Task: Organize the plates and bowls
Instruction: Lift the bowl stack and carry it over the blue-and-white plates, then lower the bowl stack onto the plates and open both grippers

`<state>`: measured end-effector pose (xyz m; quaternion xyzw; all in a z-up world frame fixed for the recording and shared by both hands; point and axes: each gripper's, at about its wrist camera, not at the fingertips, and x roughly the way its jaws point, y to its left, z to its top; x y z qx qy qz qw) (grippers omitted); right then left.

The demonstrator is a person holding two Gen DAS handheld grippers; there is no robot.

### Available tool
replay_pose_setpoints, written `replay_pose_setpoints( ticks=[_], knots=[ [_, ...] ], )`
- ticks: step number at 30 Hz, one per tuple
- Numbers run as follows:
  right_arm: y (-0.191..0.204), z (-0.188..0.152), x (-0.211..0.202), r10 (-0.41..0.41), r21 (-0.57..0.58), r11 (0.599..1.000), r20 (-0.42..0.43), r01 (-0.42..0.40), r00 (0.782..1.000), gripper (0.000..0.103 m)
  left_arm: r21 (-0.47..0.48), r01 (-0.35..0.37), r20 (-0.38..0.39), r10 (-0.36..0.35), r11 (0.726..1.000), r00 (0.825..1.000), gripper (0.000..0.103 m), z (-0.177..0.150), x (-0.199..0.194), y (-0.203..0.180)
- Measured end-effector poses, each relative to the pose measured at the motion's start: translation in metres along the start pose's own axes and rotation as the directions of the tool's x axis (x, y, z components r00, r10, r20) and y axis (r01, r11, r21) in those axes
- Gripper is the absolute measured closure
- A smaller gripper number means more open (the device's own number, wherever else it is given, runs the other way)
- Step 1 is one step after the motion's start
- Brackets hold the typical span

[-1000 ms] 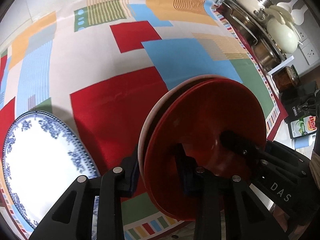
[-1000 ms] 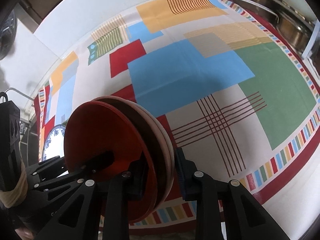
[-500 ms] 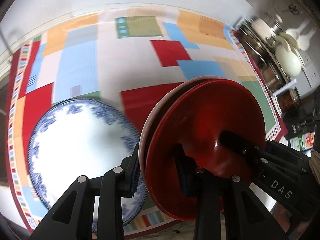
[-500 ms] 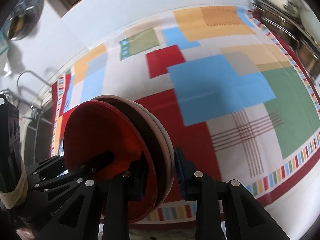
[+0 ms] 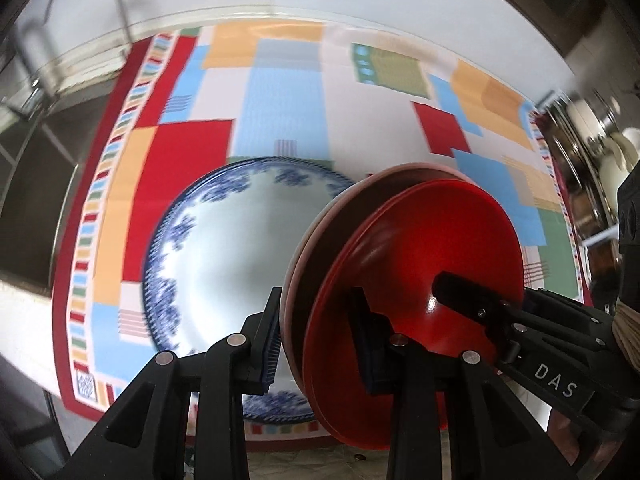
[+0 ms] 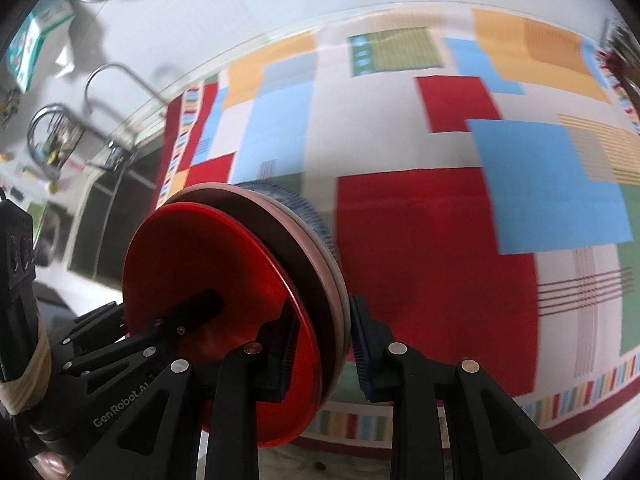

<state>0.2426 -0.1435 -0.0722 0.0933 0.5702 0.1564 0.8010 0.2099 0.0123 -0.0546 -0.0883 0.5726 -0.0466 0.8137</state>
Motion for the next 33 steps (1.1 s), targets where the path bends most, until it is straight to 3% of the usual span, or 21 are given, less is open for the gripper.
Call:
replay_pose_setpoints(
  ticks=[12,33],
  knots=[
    [0.042,0.001,0.031,0.047,-0.1,0.993,-0.109,-0.058,0.993,0.076,-0.118,-0.047,-0.032,0.043,0.992,0.999,0.072,-0.015,-0.002,0.041],
    [0.046,0.01,0.061,0.02,-0.077,0.996,-0.186,-0.035,0.982,0.076,-0.122,-0.009,-0.111,-0.005,0.993,0.994,0.072,-0.002,0.027,0.058]
  ],
)
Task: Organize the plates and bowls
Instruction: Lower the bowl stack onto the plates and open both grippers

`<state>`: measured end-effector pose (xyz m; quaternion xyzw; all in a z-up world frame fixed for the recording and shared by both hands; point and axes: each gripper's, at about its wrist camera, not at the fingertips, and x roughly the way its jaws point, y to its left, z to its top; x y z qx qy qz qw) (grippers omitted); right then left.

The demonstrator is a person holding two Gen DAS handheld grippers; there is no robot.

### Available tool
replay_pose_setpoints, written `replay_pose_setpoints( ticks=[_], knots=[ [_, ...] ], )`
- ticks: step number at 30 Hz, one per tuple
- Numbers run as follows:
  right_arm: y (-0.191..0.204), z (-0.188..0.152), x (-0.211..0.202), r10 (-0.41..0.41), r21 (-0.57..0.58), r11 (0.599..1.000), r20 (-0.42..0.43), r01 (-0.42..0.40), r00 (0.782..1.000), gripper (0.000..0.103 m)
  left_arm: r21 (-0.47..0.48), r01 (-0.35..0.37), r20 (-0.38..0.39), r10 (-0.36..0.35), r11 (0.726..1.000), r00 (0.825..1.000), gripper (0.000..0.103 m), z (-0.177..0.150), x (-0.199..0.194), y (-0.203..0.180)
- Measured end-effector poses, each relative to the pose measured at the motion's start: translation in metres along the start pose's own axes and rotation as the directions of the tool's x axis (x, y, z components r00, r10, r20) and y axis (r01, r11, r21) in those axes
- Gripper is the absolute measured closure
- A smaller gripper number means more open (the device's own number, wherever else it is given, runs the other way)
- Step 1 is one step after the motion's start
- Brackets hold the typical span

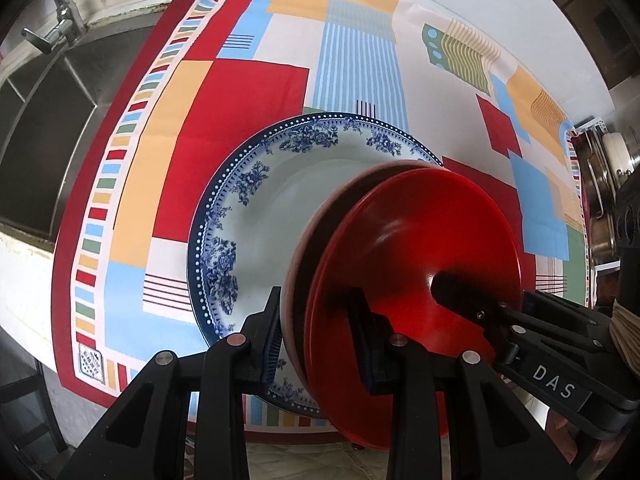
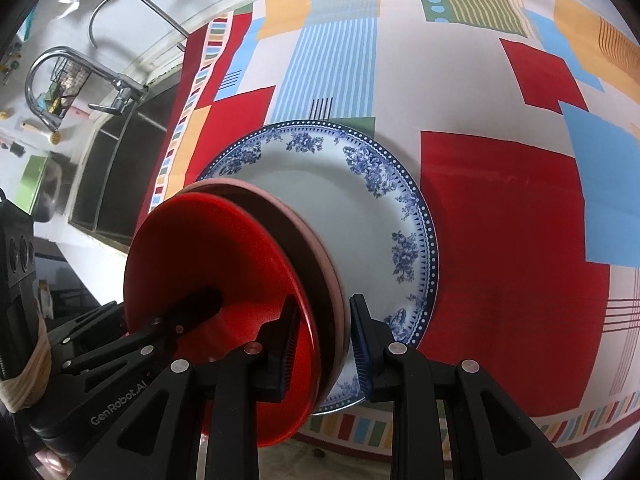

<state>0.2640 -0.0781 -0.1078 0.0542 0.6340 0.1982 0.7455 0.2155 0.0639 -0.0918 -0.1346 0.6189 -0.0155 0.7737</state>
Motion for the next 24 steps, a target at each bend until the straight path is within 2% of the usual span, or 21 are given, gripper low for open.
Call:
replay_pose_setpoints(
  ticks=[14,17,19,22,24],
  knots=[
    [0.001,0.007,-0.001,-0.033,0.013,0.999,0.067,0.032,0.997,0.076,0.069,0.035,0.003,-0.035,0.997,0.999,0.072,0.01,0.002,0.003],
    [0.004,0.006,-0.001,-0.037,0.013,0.999,0.081,0.037,0.996,0.073,0.105,0.023,0.041,-0.028,0.994,0.999,0.068,0.01,-0.007,0.003],
    [0.005,0.003,-0.003,-0.029,0.024,0.999,0.086,0.027,0.996,0.062,0.13,0.013,0.074,-0.022,0.991,0.997,0.061,0.01,-0.014,0.002],
    [0.009,-0.003,-0.012,-0.037,0.042,0.999,0.121,0.032,0.992,0.061,0.166,-0.002,0.138,-0.021,0.986,0.99,0.056,0.008,-0.028,0.003],
    [0.013,-0.009,-0.022,-0.05,0.047,0.998,0.16,0.043,0.986,0.058,0.19,-0.022,0.197,-0.016,0.981,0.98,0.049,0.004,-0.041,0.002]
  ],
)
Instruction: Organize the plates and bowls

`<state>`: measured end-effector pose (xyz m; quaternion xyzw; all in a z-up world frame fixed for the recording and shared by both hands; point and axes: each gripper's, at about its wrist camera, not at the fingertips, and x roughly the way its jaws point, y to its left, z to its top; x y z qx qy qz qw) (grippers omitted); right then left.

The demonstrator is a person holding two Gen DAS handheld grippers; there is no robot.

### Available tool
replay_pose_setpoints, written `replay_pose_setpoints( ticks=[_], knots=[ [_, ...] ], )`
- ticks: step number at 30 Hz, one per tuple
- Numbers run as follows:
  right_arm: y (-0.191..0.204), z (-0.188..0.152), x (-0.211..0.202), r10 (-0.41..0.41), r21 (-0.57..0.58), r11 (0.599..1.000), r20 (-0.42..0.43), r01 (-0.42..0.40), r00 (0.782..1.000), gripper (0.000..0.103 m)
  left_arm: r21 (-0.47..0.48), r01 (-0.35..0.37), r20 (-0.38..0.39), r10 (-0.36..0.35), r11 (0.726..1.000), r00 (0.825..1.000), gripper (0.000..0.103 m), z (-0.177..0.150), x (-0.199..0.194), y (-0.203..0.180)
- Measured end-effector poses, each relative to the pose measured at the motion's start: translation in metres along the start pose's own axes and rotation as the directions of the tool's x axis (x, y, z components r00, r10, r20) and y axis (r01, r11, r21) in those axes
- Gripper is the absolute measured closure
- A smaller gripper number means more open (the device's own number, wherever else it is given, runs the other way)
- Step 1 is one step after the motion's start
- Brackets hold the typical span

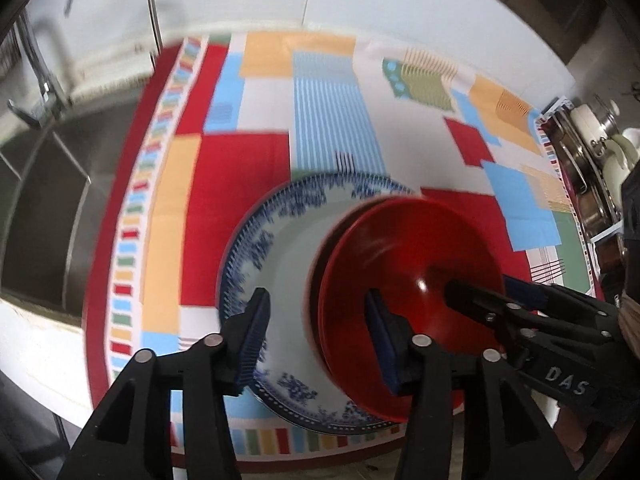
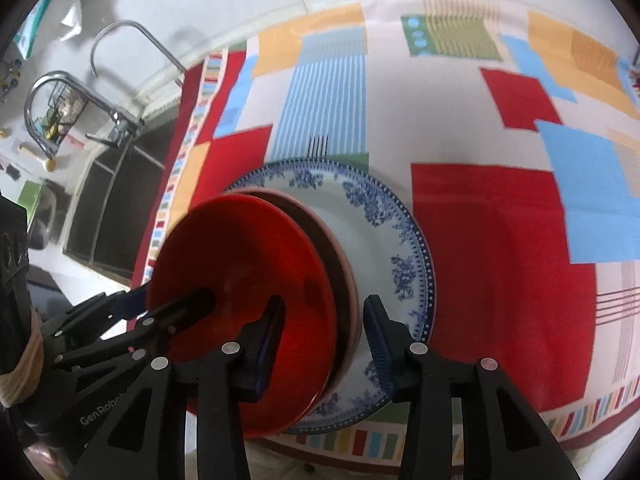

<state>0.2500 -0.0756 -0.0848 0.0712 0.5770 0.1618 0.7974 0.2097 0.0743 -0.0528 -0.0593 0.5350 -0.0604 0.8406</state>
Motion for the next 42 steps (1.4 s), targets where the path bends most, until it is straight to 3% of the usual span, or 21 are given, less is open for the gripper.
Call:
replay_pose_setpoints(
  ticks=[3,5,7,10,17,23,25,27,30,42],
  knots=[
    [0.004,-0.007,-0.023,-0.037,0.01,0.999,0.096,0.036,0.995,0.052,0.032,-0.026,0.075,0.024,0.999,0.997,0.039,-0.003,-0.018,-0.003],
    [0.005,-0.015,-0.043,-0.073,0.023,0.997,0.181,0.07,0.981,0.046,0.057,-0.049,0.132,0.041,0.997,0.99,0.032,-0.008,-0.029,-0.006],
    [0.003,-0.021,-0.058,-0.101,0.041,0.995,0.251,0.094,0.963,0.033,0.07,-0.072,0.175,0.059,0.995,0.983,0.03,-0.014,-0.038,-0.01],
    [-0.003,-0.031,-0.073,-0.137,0.069,0.99,0.323,0.121,0.936,0.031,0.069,-0.096,0.211,0.079,0.993,0.974,0.027,-0.026,-0.047,-0.015],
    [-0.01,-0.067,-0.095,-0.18,0.023,0.982,0.405,0.187,0.897,0.031,0.035,-0.152,0.341,0.131,0.988,0.931,0.02,-0.072,-0.078,-0.033],
    [-0.016,-0.114,-0.115,-0.176,-0.006,0.98,0.445,0.199,0.878,0.03,0.002,-0.185,0.418,0.167,0.983,0.893,0.012,-0.122,-0.105,-0.05],
    [-0.017,-0.134,-0.124,-0.165,-0.014,0.981,0.469,0.194,0.868,0.022,-0.008,-0.193,0.445,0.176,0.981,0.878,0.012,-0.14,-0.113,-0.054],
    [-0.016,-0.152,-0.132,-0.163,-0.02,0.98,0.501,0.199,0.85,0.02,-0.02,-0.204,0.463,0.19,0.979,0.866,0.012,-0.16,-0.123,-0.058],
    [-0.016,-0.175,-0.143,-0.162,-0.019,0.979,0.52,0.201,0.839,0.019,-0.032,-0.208,0.479,0.198,0.977,0.855,0.011,-0.183,-0.134,-0.064],
    [-0.012,-0.242,-0.176,-0.147,-0.048,0.976,0.565,0.211,0.812,0.019,-0.033,-0.201,0.505,0.19,0.979,0.842,0.008,-0.235,-0.161,-0.079]
  ],
)
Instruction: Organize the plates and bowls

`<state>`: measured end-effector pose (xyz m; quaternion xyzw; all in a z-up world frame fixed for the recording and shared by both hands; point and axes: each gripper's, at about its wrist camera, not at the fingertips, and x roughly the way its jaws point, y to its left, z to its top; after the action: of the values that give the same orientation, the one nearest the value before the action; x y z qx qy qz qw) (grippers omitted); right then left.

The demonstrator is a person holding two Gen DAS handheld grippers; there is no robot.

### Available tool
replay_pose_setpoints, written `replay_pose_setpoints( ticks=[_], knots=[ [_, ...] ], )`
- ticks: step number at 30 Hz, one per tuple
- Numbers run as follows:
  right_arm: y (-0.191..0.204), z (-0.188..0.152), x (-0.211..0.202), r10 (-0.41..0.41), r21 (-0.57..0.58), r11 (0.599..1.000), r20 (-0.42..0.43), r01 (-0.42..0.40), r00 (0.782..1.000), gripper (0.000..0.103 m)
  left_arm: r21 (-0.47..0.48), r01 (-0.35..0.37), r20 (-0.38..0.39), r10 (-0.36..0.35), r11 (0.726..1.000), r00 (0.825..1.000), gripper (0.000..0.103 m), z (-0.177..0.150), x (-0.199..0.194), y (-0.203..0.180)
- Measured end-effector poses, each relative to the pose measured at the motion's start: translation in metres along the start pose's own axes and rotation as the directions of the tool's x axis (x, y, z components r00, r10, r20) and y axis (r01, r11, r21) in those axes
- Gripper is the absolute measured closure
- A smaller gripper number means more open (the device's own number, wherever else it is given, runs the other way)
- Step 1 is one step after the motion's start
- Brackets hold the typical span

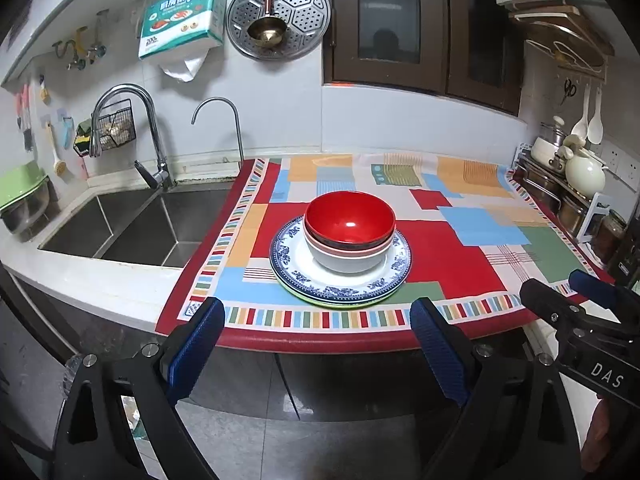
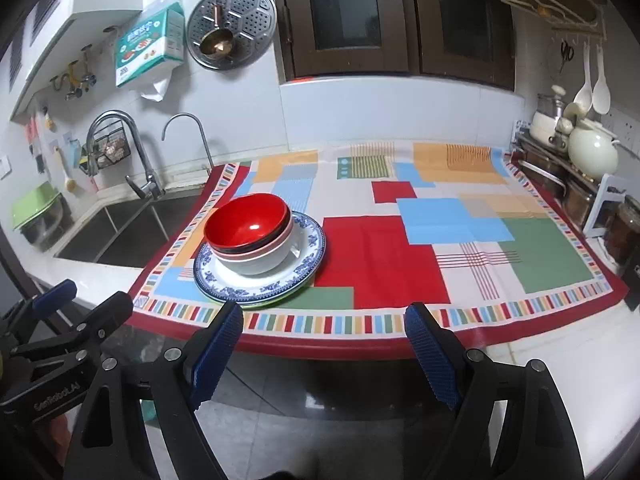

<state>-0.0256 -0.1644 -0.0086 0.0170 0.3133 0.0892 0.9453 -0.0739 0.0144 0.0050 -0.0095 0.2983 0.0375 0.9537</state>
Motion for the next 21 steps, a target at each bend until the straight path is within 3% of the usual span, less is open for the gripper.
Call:
replay_pose_setpoints(
  ticks=[21],
  knots=[
    [0.005,-0.02,-0.036,-0.028,0.006,1.0,0.058,0.028,0.998,0.019,0.015,0.002,0.072,-0.003,1.0,0.997,0.004,-0.015,-0.034,0.003]
  ],
)
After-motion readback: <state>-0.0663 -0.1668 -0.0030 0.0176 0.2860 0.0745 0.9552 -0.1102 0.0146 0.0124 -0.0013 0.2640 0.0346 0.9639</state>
